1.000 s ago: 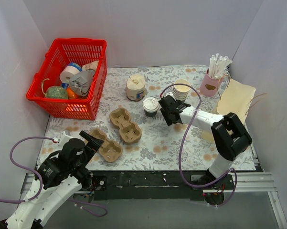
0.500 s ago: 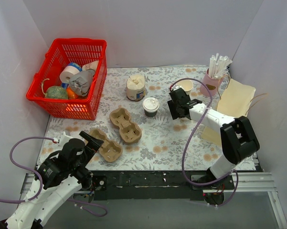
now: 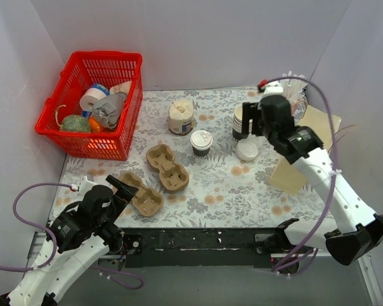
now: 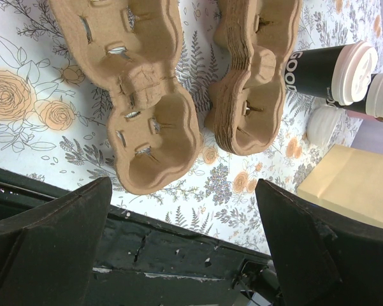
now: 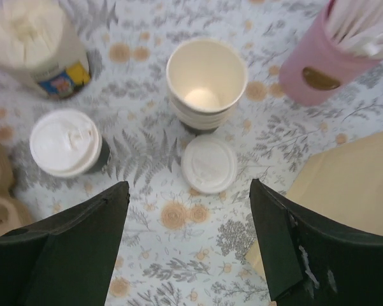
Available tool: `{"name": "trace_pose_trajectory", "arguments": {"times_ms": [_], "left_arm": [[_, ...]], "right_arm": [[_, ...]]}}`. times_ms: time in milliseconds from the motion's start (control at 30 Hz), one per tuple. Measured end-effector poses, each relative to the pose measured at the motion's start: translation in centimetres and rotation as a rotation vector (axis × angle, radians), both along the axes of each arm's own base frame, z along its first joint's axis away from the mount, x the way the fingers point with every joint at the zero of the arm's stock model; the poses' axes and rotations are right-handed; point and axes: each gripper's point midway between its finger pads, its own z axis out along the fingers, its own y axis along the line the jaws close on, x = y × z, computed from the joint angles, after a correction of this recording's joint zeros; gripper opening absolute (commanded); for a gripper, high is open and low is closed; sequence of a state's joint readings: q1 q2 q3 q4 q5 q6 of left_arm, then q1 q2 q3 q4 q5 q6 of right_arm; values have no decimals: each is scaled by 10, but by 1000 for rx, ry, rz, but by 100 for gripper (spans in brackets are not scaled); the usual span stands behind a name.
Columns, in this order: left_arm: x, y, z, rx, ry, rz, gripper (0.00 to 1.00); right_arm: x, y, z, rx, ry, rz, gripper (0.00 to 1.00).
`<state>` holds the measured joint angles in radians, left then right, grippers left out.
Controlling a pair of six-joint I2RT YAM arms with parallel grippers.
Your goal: Pack the takeout coffee
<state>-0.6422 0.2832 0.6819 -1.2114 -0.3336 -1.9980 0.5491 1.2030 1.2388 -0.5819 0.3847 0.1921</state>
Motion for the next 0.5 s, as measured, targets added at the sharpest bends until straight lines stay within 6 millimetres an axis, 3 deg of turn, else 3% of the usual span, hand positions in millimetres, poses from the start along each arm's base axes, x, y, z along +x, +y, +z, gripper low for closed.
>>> {"name": "trace_pose_trajectory", "arguments": {"times_ms": [100,133,233,333,500], "left_arm": [[0,0,0,0,0,0,98],[0,0,0,0,0,0,98],[1,-1,1,-3,-3,-1,98],[2,-2,2,-9,-10,-1,98],[3,-2,3,-13,-14,-2,98]], "right_arm": [[7,-28,74,76,-118,-128,86],[10,-40,89,90,-142,-170,86],[20,-103,131,122,-210,-368,87],[22,-152,139,122,-216,-524,88],[27,-196,117,115,-134,-642,88]]}}
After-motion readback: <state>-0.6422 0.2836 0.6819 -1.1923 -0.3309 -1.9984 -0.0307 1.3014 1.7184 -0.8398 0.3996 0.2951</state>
